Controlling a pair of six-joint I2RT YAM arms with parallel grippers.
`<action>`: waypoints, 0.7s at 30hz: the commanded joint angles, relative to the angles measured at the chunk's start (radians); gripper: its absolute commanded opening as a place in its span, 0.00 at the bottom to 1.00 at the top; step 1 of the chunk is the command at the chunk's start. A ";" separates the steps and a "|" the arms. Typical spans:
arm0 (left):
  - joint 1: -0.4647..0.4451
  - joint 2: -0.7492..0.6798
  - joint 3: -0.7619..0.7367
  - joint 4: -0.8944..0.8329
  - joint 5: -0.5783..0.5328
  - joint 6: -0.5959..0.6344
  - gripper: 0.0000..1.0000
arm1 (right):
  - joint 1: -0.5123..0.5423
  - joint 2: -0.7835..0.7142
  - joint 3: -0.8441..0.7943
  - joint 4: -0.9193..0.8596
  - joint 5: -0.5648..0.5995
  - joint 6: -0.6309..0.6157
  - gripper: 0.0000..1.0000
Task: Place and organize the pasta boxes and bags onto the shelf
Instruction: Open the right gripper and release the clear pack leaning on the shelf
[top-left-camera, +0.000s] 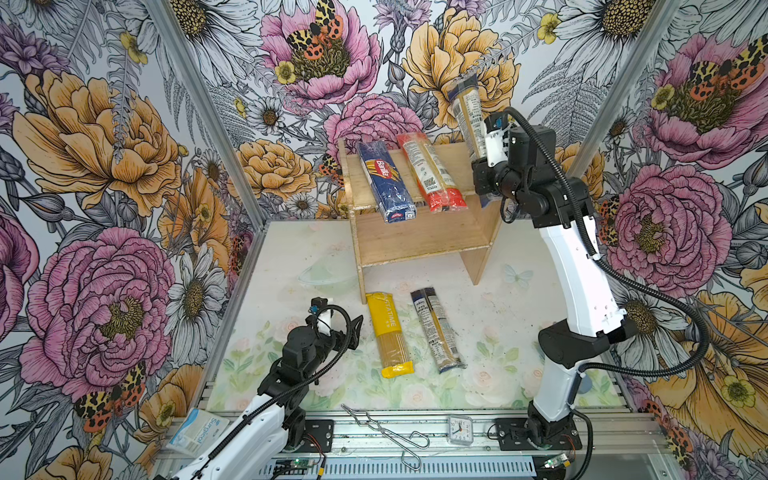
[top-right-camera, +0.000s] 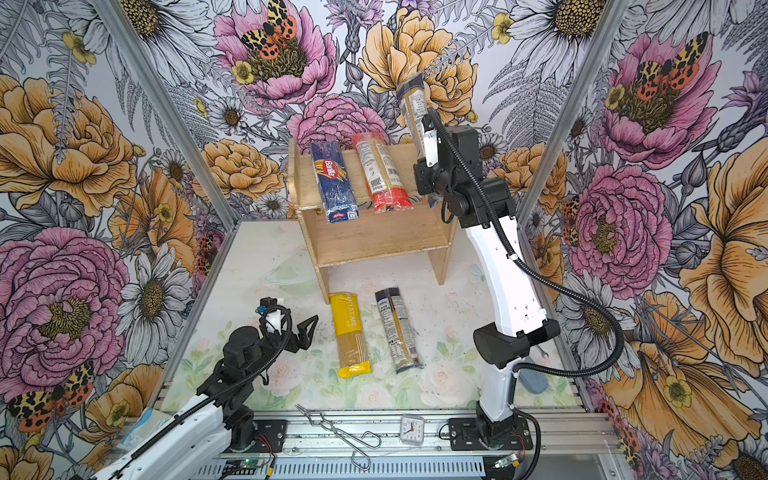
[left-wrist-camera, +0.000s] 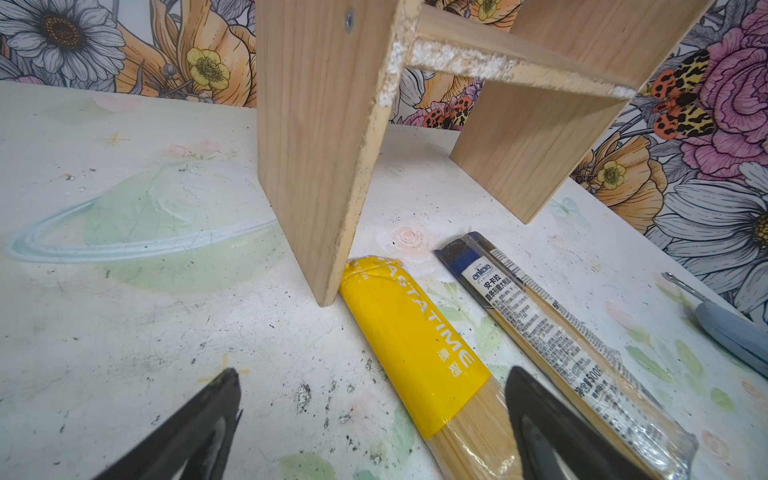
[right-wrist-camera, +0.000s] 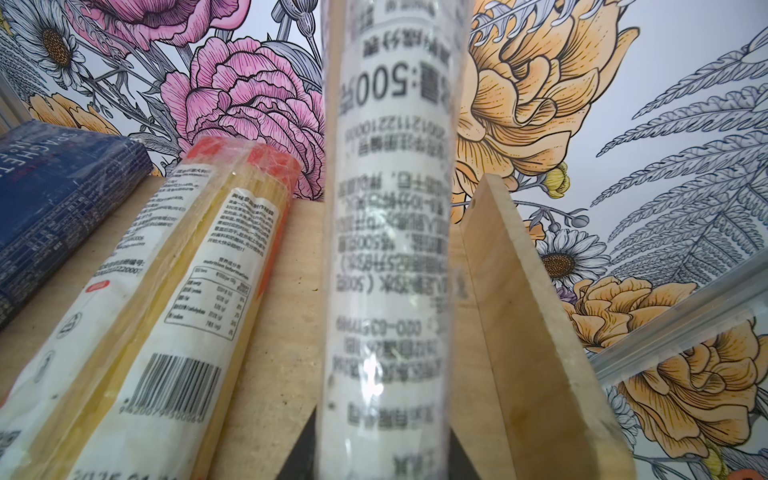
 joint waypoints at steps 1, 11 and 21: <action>0.009 -0.011 -0.012 0.001 -0.013 -0.001 0.99 | 0.002 -0.021 -0.009 0.149 0.019 0.010 0.14; 0.008 -0.011 -0.012 0.002 -0.011 -0.001 0.99 | 0.001 -0.009 -0.025 0.149 0.010 0.011 0.38; 0.008 -0.016 -0.013 0.001 -0.012 0.000 0.99 | 0.001 -0.002 -0.027 0.149 0.002 0.013 0.42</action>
